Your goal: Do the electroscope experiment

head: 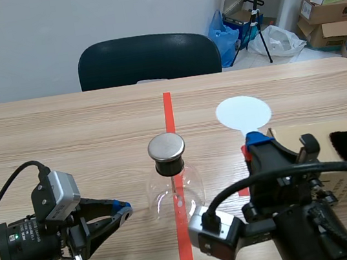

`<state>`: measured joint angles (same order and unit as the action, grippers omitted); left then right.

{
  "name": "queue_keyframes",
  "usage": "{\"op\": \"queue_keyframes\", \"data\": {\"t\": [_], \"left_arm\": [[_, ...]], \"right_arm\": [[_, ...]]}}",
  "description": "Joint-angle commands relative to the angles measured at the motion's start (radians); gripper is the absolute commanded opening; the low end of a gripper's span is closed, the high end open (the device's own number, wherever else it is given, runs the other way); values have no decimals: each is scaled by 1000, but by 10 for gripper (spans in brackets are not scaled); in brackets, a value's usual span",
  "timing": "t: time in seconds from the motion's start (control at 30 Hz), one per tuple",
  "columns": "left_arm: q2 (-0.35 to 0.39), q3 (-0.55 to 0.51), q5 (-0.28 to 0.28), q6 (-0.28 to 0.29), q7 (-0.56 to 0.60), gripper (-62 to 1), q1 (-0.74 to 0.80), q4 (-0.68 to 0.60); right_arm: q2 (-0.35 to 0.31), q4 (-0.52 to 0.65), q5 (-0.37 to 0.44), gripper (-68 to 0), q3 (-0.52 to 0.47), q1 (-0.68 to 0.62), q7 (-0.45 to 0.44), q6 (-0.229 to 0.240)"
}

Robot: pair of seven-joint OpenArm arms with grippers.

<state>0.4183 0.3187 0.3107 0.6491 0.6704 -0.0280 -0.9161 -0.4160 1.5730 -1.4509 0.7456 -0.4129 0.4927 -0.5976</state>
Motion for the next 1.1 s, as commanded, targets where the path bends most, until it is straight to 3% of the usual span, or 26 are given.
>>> {"op": "queue_keyframes", "data": {"t": [0.0, 0.3, 0.5, 0.7, 1.07], "left_arm": [[1, 1, -15, 1, 20, -577, -6, -18], [1, 1, -15, 1, 20, -577, -6, -18], [1, 1, -15, 1, 20, -577, -6, -18], [1, 1, -15, 1, 20, -577, -6, -18], [1, 1, -15, 1, 20, -577, -6, -18]], "right_arm": [[-8, 13, -7, -665, -6, 14, -34, -11], [-8, 13, -7, -665, -6, 14, -273, -11], [-8, 13, -8, -665, -6, 14, -368, -11], [-8, 13, -8, -665, -6, 14, -415, -11], [-8, 13, -8, -665, -6, 14, -418, -11]]}}
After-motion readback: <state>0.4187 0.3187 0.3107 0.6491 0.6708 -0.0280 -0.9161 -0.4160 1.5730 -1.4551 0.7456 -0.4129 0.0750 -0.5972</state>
